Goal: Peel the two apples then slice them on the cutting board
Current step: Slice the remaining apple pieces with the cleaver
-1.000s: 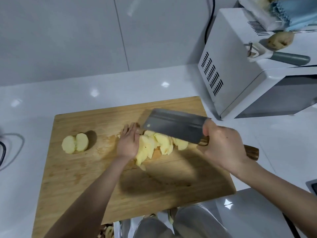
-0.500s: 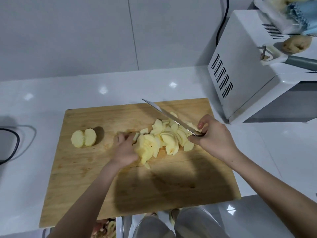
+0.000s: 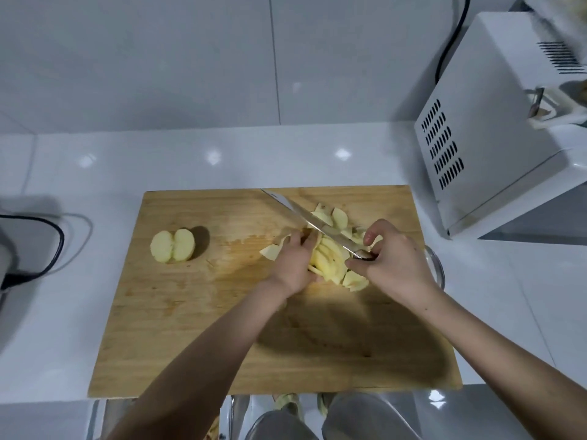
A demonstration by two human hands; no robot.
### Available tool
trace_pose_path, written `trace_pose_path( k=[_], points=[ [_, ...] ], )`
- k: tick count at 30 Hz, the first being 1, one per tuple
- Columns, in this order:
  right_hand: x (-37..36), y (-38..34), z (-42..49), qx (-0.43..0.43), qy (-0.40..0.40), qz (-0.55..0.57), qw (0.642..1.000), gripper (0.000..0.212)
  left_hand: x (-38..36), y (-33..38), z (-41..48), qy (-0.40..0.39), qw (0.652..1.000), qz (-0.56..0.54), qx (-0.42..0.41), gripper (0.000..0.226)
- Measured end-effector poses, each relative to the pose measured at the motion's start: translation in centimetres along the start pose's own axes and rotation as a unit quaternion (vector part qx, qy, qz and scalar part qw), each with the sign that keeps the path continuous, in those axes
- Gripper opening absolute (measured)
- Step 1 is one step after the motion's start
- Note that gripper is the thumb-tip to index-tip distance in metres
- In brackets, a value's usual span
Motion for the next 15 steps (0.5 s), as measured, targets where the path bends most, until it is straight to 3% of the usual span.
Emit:
trace_pose_path(
  k=[3, 5, 8, 10, 11, 13, 15],
  points=[
    [0.1, -0.3, 0.3, 0.006, -0.002, -0.006, 1.000, 0.034, 0.7, -0.8, -1.3, 0.000, 1.000, 0.009, 0.003, 0.103],
    [0.0, -0.6, 0.5, 0.005, -0.008, -0.006, 1.000, 0.030, 2.3, -2.6, -3.4, 0.032, 0.999, 0.016, 0.024, 0.091],
    [-1.1, -1.1, 0.6, 0.007, -0.037, 0.021, 0.999, 0.020, 6.7, -7.5, -7.6, 0.191, 0.978, 0.035, 0.083, 0.053],
    [-2.1, -1.8, 0.4, 0.017, -0.060, 0.036, 0.997, 0.015, 10.1, -11.6, -10.7, 0.301, 0.939, 0.062, 0.157, 0.034],
    [-2.6, -2.2, 0.2, 0.021, -0.071, 0.043, 0.996, 0.013, 11.4, -13.7, -12.0, 0.320, 0.921, 0.059, 0.215, 0.032],
    [-3.6, -3.1, -0.1, 0.029, -0.088, 0.046, 0.995, 0.006, 13.0, -17.8, -13.6, 0.286, 0.902, 0.031, 0.323, 0.047],
    [-4.7, -3.9, -0.4, 0.035, -0.107, 0.042, 0.993, 0.006, 12.9, -20.6, -14.0, 0.227, 0.894, -0.093, 0.375, 0.059]
  ],
)
Point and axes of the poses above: each hand's wrist, its own z-axis towards the middle knuckle, its own x-axis out of the back of the hand, y = z × x, the point moved 8 cm from there along z, towards the middle knuckle, and after that the axes turned 11 degrees about -x, right-handed, at the moved point
